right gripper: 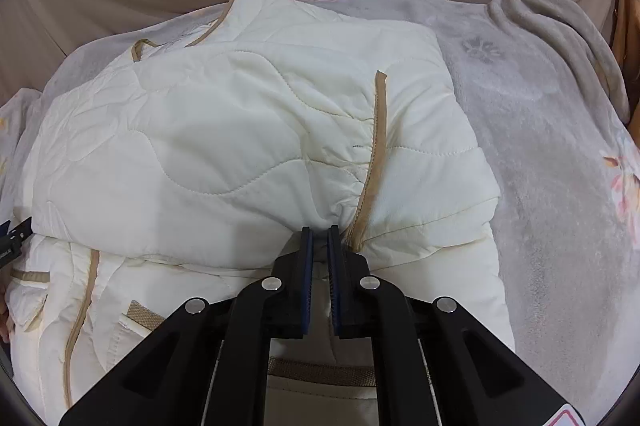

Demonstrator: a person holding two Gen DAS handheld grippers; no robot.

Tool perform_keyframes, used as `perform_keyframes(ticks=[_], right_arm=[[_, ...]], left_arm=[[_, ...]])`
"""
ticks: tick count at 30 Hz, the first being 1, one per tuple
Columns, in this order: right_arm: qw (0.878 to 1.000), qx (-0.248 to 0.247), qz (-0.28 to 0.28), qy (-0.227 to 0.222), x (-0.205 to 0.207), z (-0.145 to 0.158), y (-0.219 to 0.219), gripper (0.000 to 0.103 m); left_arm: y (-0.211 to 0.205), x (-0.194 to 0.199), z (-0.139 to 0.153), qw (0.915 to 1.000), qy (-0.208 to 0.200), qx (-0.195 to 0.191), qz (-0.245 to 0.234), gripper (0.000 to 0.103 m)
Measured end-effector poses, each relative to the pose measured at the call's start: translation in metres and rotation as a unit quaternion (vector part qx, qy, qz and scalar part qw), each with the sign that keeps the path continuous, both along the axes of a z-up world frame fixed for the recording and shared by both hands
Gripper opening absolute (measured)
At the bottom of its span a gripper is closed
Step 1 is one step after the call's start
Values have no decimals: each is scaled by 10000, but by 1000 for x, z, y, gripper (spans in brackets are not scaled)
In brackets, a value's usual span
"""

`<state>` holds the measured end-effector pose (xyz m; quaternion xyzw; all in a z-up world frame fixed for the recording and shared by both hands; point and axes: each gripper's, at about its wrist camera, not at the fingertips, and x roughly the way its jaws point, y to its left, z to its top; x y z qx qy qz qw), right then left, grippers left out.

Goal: Fold large clothes

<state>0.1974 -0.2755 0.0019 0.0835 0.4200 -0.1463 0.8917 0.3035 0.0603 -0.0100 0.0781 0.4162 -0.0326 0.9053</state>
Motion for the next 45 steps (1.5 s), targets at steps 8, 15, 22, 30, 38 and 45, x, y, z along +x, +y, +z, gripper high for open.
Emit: perform_keyframes(ticks=[8,15,22,30,38,45], right_arm=[[9980,498,-60,-374,-14,0,-13,6],[9927,738,-378,-872,-38,16,-22,29],[9951,706,-257,-635,-17,11,-18,44],[9873,1095,-253,-1125,-31,21,-27,8],[9933,997,-346,-461,-9,-4,-34,6],[9913,1101,-392,-603,-19,0,-37,6]], left_arm=[[2,1,0,10000,-10,-1,35,95],[0,1,0,9998,-80,155,51,95],[-3,-1,0,9997,-95,207,79,95],[-3,-1,0,9997,-102,208,80,95],[-3,-1,0,9998,-92,182,83,96],[3,-6,7,9997,-222,87,105,96]])
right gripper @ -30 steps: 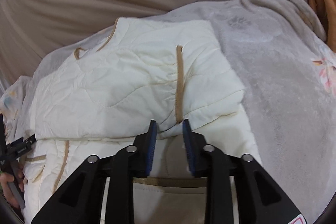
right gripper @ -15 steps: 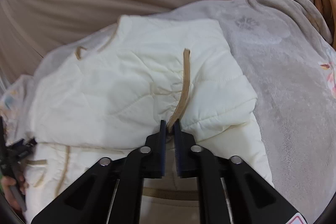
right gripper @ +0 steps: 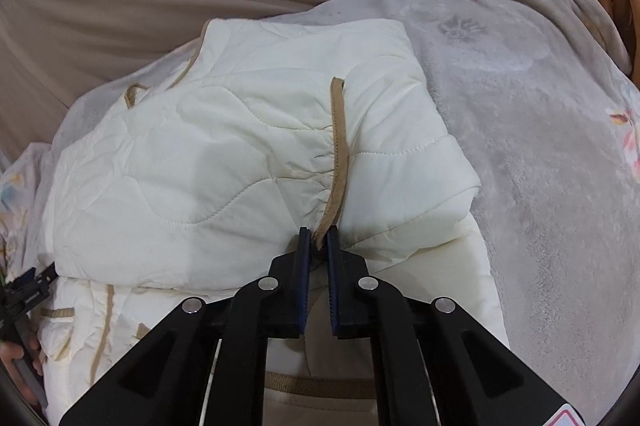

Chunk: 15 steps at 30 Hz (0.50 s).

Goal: Fold large clothes

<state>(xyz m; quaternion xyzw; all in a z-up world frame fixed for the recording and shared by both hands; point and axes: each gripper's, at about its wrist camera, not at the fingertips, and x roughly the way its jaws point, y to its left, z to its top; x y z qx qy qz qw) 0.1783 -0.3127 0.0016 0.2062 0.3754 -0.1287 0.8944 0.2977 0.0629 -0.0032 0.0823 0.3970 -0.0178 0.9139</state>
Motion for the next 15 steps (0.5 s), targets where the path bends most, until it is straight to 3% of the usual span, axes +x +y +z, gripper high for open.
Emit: perform_keyframes(ticks=[3,5,8,11,15], right_arm=[[9998,25,-203,-83,-17,10,-7,10],[9993,-98,-315,-190,-23,26,-10,18],[9988,-87,-155,-462,-19,53,-6,19],[9982,-222,247,-507,7,73,13,18],[9940,-540,867,-400,59,76,45,18]], left_arm=[[13,-15,20,9993,-242,-277,2,94],[23,-24,40,9977,-374,-561,-63,94],[23,-20,73,9951,-519,-825,-182,94],[-4,-3,101,9925,-634,-932,-483,94],[-57,26,104,9906,-650,-828,-872,94]])
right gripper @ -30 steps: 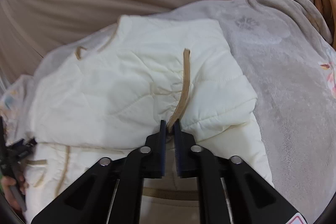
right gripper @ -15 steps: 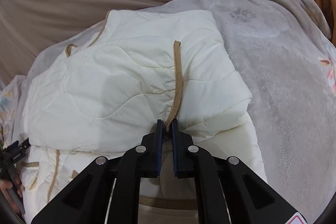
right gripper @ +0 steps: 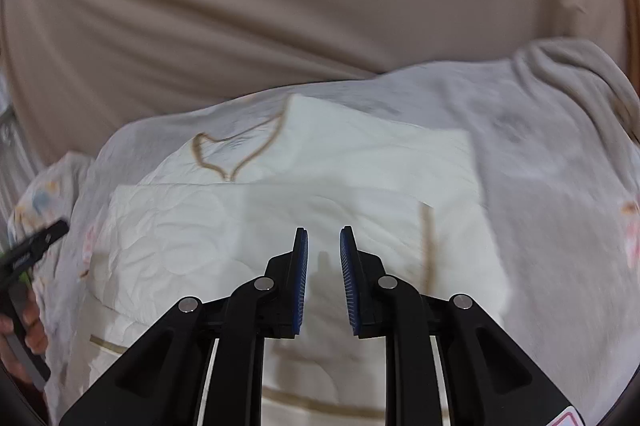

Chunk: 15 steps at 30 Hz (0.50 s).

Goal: Fold large clothes

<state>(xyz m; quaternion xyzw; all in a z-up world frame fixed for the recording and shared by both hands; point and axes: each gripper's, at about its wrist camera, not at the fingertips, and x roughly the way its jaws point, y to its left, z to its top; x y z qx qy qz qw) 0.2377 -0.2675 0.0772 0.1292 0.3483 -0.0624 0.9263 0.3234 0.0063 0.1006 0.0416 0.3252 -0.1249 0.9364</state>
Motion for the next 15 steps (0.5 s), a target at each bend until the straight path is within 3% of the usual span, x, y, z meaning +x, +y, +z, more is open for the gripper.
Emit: perform_keyframes(ticks=[4,7,9,10,12,13,15], right_arm=[[9987,-347,177,336,35,-27,11,15],[9961,-662,-317,482,38,-45,-16,11],[9944,-407,-743,628,31,-61,-53,7],[9945,-100,-814,653,27,-70,-71,1],[9928,740,-756,567,20,-85,-96,0],[9921,822,-757,564,20,-87,-98,0],[9942,311,-771,685,26,-86,-83,0]], left_arm=[[-32,38,-33,9991,370,195,-20,94],[-24,65,-63,9963,610,488,349,95],[-5,77,-82,9945,739,482,565,96],[9,81,-91,9940,850,319,612,96],[29,87,-98,9915,1129,-189,614,96],[34,89,-100,9902,1194,-319,653,97],[30,88,-101,9912,1119,-157,693,98]])
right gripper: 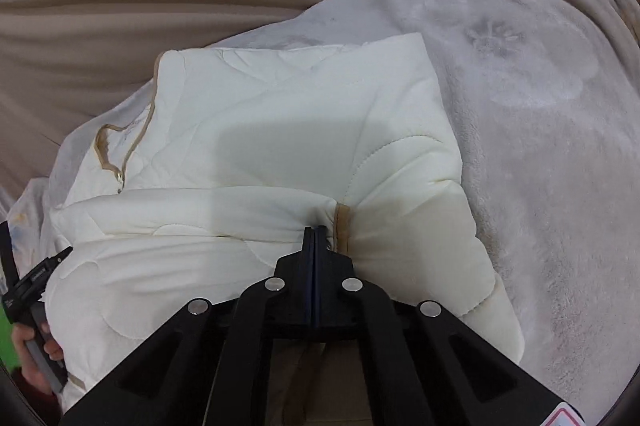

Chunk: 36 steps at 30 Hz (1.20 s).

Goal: Fold large clothes

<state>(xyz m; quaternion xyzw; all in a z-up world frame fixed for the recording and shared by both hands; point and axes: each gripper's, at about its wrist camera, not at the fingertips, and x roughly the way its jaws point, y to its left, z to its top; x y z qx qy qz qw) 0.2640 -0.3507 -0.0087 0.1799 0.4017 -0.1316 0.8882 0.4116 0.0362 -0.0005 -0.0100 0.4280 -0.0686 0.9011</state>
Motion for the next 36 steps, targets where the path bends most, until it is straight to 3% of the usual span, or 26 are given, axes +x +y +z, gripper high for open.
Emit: perform_keyframes(ticks=[2,4,7,10,14,17,21,23,26,29,31,36], right_arm=[[9977,-651,15,170,5,4,18,0],[9960,-872,-33,167,3,10,23,0],[9976,-694,-24,-23,-28,28,25,8],[9977,-612,283,-56,-61,40,33,9],[9957,-591,534,472,-72,14,34,12],[9976,-366,397,437,-83,11,26,12],[9983,-457,199,301,-130,35,25,22],[9987,-422,207,200,-166,44,26,40],[9994,-248,196,154,-228,47,26,55],[9995,175,158,215,-283,36,25,62],[9987,442,33,267,-313,24,23,64],[9938,1106,-13,117,-343,-1,34,70]], left_arm=[[-7,-5,2,9996,-125,267,28,98],[-6,-12,8,9991,-172,374,94,98],[6,-41,27,9993,-198,299,-93,96],[16,-75,36,9980,-165,462,-401,96],[24,-101,14,9947,303,795,-573,97],[37,-106,-1,9937,389,980,-391,98],[64,-133,11,9958,424,768,-244,96],[79,-157,16,9962,432,685,-312,96],[109,-200,10,9963,703,261,-419,96],[135,-238,0,9933,1017,-383,-379,96],[143,-268,1,9928,953,-630,-360,97],[147,-299,2,9863,963,-1297,-320,98]])
